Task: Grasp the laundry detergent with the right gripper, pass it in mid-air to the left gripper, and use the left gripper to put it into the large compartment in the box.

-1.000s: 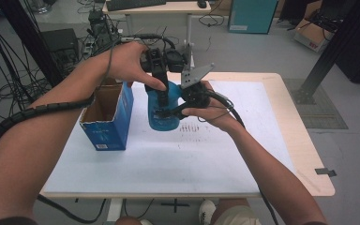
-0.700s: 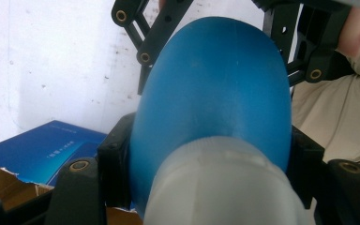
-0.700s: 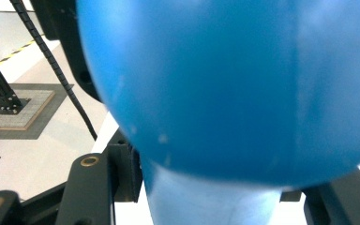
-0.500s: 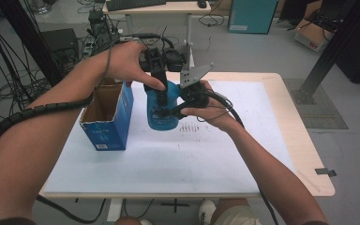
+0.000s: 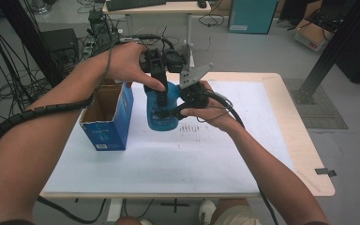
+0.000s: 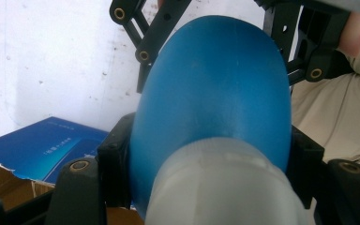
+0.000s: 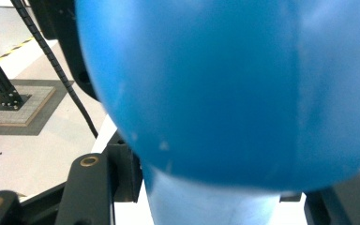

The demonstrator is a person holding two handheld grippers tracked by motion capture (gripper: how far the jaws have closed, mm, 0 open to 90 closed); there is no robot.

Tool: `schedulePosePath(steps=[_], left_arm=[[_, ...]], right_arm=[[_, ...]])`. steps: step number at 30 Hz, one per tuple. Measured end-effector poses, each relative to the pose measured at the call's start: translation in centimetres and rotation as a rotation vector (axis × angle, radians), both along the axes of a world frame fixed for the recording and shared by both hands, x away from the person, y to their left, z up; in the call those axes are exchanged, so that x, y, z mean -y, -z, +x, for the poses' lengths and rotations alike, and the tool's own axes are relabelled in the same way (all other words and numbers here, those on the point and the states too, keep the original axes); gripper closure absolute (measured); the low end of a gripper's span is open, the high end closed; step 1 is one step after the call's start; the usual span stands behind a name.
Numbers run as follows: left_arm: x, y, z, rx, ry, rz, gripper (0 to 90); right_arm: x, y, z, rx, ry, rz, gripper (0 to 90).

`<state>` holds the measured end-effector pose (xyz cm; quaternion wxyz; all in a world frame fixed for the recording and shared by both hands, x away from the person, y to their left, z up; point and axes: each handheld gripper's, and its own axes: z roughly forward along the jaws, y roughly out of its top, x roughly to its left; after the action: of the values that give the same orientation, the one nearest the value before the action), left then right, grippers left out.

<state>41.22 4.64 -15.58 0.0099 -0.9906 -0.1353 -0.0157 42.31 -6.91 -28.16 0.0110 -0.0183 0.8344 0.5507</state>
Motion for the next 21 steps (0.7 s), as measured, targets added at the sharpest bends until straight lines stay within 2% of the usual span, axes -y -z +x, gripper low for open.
schedulePosePath(steps=[2, 4, 5, 7, 9, 10, 11, 12, 14, 15, 16, 17, 18, 19, 20, 21], left_arm=[[0.0, 0.0, 0.0, -0.001, -0.005, -0.004, 36.0], [0.0, 0.0, 0.1, -0.006, -0.009, 0.009, 36.0], [0.0, 0.1, 0.1, -0.004, -0.016, 0.012, 36.0], [-0.1, 0.3, 0.2, 0.006, -0.026, 0.027, 36.0], [-0.2, 0.2, 0.4, 0.022, -0.011, 0.038, 36.0], [-0.2, 0.2, 0.4, 0.022, -0.011, 0.038, 36.0], [-0.3, 0.1, 0.5, 0.01, -0.044, 0.039, 36.0], [-0.3, 0.1, 0.5, 0.01, -0.044, 0.039, 36.0], [-0.4, -0.1, 0.6, 0.013, -0.068, 0.044, 36.0], [-0.5, -0.1, 0.8, 0.015, -0.094, 0.044, 36.0], [-0.6, -0.2, 0.8, 0.015, -0.101, 0.046, 36.0], [-0.7, -0.3, 0.9, 0.008, -0.114, 0.047, 36.0], [-0.7, -0.3, 0.9, 0.008, -0.114, 0.047, 36.0], [-0.8, -0.6, 1.1, 0.011, -0.132, 0.045, 36.0], [-0.8, -0.6, 1.1, 0.011, -0.132, 0.045, 36.0], [-0.9, -0.7, 1.1, 0.011, -0.15, 0.038, 36.0]], right_arm=[[0.0, 0.0, -0.1, -0.016, 0.002, 0.007, 40.4], [0.1, 0.0, -0.1, -0.006, 0.006, 0.002, 32.3], [0.2, 0.1, 0.0, -0.009, 0.018, -0.006, 27.5], [0.5, 0.4, 0.0, -0.03, 0.05, -0.043, 23.4], [0.9, 0.5, 0.0, -0.018, 0.066, -0.08, 17.3], [0.9, 0.5, 0.0, -0.018, 0.066, -0.08, 17.3], [1.4, 0.6, 0.0, -0.026, 0.092, -0.125, 12.1], [1.4, 0.6, 0.0, -0.026, 0.092, -0.125, 12.1], [2.1, 0.6, 0.1, -0.026, 0.137, -0.159, 9.3], [2.8, 0.6, 0.2, -0.045, 0.163, -0.205, 8.5], [3.2, 0.6, 0.2, -0.062, 0.179, -0.23, 8.0], [3.6, 0.6, 0.2, -0.061, 0.189, -0.253, 7.9], [3.6, 0.6, 0.2, -0.061, 0.189, -0.253, 7.9], [4.5, 0.5, 0.4, -0.048, 0.226, -0.296, 2.9], [4.5, 0.5, 0.4, -0.048, 0.226, -0.296, 2.9], [5.2, 0.5, 0.5, -0.06, 0.238, -0.32, 3.6]])
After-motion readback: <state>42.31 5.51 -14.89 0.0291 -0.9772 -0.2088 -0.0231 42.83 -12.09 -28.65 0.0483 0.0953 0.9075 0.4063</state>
